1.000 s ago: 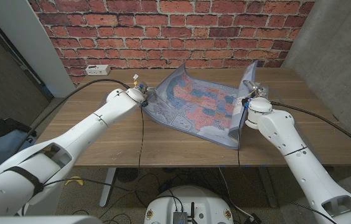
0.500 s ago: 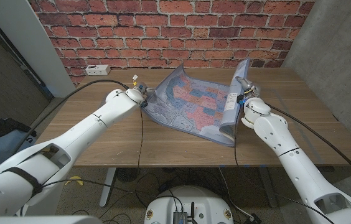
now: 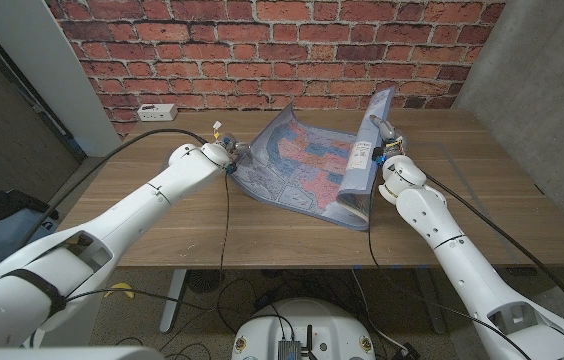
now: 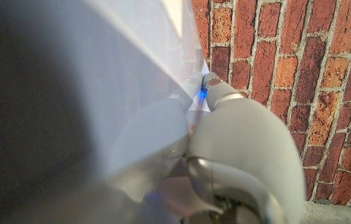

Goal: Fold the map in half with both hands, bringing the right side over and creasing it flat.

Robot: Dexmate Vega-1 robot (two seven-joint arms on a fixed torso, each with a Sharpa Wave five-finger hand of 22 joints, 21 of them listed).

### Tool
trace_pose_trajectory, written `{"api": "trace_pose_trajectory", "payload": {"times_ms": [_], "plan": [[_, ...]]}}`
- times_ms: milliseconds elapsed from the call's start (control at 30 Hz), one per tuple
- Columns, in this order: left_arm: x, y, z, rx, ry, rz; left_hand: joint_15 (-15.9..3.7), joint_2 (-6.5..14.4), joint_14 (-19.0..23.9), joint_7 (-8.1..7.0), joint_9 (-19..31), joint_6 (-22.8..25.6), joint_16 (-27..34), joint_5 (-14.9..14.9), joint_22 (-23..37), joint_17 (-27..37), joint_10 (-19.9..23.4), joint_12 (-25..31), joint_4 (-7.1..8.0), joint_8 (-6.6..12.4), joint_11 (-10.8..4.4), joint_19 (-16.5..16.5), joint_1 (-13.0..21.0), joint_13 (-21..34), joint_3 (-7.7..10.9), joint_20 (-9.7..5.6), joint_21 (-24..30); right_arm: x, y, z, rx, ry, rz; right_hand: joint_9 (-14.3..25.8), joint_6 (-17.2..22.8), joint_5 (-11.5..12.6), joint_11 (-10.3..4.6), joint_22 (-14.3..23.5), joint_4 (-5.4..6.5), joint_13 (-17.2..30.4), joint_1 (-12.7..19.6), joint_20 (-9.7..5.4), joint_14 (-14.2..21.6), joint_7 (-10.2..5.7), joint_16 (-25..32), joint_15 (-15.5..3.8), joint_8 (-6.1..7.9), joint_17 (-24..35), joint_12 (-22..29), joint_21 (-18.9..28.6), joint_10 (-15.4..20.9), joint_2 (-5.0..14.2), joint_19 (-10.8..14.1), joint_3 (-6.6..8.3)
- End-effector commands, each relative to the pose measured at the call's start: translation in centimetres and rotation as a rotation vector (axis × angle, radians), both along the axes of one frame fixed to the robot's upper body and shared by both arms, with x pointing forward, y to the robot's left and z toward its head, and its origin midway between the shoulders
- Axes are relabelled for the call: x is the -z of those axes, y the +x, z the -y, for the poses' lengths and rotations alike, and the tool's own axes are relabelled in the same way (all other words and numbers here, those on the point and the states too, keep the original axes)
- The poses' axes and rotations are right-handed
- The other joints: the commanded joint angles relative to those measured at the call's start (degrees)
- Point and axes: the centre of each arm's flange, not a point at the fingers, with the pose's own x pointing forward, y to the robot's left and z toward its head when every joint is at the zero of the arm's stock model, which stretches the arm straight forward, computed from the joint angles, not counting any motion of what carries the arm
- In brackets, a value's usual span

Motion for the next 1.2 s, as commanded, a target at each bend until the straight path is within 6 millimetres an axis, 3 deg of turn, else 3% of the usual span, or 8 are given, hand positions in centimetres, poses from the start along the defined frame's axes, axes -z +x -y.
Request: {"api": "trace_pose_trajectory", "payload": {"times_ms": [33,1200], "plan": [[0.0,0.6,-0.2,0.091,0.044,-0.015,-1.98,0.0,-0.5,0.56,0.3,0.7,-0.1,0.3,0.1,0.3,4.4,-0.1,0.12,-0.30,-4.26,-0.2,0.7,0.4,-0.34,0.10,-0.1,-1.1,1.1,-1.8,-0.098,0.038,0.056,0.3,1.6,0.3,0.46,-0.2,0.06,0.2,0.6,-0.45,1.9,1.45,-0.1,-2.29,-0.49,0.3,-0.4,0.8,0.3,0.27,-0.1,0.35],[1.2,1.2,-0.1,0.186,0.092,-0.052,-2.11,0.3,-1.6,0.44,1.0,0.5,-0.1,0.1,0.1,0.3,4.0,-0.7,0.31,-1.00,-4.12,-0.9,0.9,0.7,-0.40,0.30,-0.4,-3.1,3.2,-6.6,-0.242,0.005,0.043,1.0,1.7,0.4,0.48,-1.5,0.30,0.7,0.8,-0.96,1.7,1.61,-0.5,-2.30,-1.42,0.5,-0.5,2.8,0.2,0.53,-0.4,0.16]]}}
